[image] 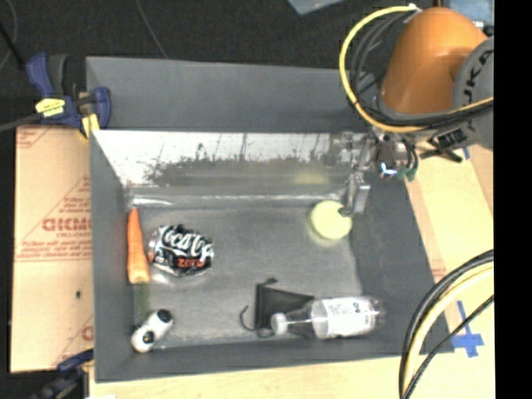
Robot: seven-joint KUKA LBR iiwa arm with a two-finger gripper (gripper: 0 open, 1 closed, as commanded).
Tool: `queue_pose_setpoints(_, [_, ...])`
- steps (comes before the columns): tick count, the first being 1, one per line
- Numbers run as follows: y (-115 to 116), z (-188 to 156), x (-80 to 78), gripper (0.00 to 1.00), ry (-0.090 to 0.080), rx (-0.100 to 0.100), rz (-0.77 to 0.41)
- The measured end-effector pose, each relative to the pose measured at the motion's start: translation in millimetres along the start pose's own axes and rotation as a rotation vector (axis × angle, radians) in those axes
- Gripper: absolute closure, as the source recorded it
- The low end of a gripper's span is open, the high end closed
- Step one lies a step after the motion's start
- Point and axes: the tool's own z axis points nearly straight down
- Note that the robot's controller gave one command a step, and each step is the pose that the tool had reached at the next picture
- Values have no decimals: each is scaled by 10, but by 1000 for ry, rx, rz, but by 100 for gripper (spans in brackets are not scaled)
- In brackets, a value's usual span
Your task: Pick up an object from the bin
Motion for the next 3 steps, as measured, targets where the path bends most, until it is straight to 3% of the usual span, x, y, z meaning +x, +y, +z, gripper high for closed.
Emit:
queue_pose_setpoints(1, [1, -55, -13, 0, -9, 1, -1])
queue_pose_setpoints(2, [-127, 190, -14, 0, -14, 1, -117])
queue_pose_setpoints(3, [-311, 484, 115, 0, -6, 2, -207])
